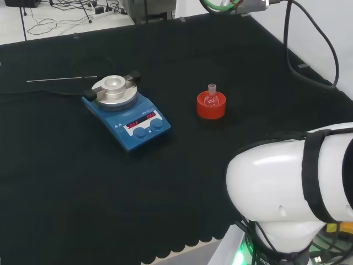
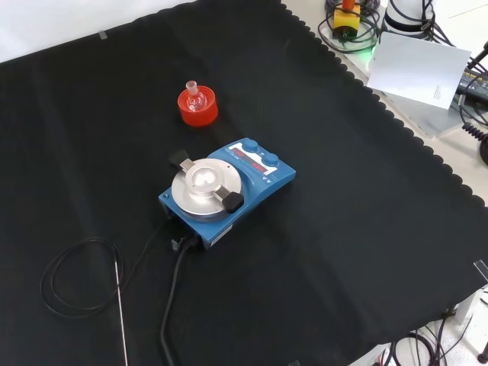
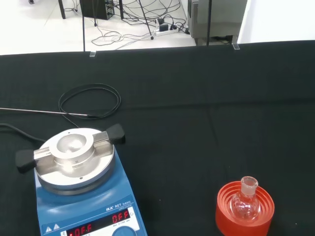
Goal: Pick up the round-bottom flask.
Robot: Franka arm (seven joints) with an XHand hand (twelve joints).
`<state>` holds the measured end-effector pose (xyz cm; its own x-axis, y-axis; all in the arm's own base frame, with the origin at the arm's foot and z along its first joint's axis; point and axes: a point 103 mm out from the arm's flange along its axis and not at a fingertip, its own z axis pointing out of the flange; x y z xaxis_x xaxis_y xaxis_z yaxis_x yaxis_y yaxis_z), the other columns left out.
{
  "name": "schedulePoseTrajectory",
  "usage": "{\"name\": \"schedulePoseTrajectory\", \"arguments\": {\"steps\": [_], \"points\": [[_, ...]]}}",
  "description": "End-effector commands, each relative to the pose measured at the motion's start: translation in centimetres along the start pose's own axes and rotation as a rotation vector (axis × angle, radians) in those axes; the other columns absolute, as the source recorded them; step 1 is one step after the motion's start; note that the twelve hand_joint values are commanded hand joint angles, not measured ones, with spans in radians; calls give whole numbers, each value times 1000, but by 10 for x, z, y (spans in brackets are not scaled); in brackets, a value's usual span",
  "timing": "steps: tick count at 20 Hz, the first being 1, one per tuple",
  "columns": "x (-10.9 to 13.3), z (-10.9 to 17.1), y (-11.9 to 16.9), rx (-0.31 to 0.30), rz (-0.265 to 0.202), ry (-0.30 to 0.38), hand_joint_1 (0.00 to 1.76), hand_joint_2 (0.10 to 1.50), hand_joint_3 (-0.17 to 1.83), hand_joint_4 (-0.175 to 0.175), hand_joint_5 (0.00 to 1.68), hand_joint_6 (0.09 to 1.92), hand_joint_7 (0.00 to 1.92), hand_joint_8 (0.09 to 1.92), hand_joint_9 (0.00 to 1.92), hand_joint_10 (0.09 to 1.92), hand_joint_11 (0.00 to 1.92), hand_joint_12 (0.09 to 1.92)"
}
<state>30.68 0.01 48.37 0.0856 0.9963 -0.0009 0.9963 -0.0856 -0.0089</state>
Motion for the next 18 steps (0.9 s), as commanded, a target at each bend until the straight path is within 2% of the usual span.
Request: {"name": "schedulePoseTrajectory", "arguments": {"steps": [1,3,5,11,18], "points": [[-3,0,0,-7,2,-7,464,1046,625,-6,413,239,274,806,437,851,251,1344],[0,0,0,-7,7,-8,284,1185,432,-4,401,274,82,645,251,733,99,1380],[2,-1,1,-6,12,-6,239,1238,346,-4,391,299,40,599,209,700,62,1392],[3,6,3,0,13,-7,228,1259,307,-3,387,313,32,585,199,691,53,1394],[-14,37,14,54,52,-20,239,1257,295,-3,387,320,38,586,203,692,56,1394]]}}
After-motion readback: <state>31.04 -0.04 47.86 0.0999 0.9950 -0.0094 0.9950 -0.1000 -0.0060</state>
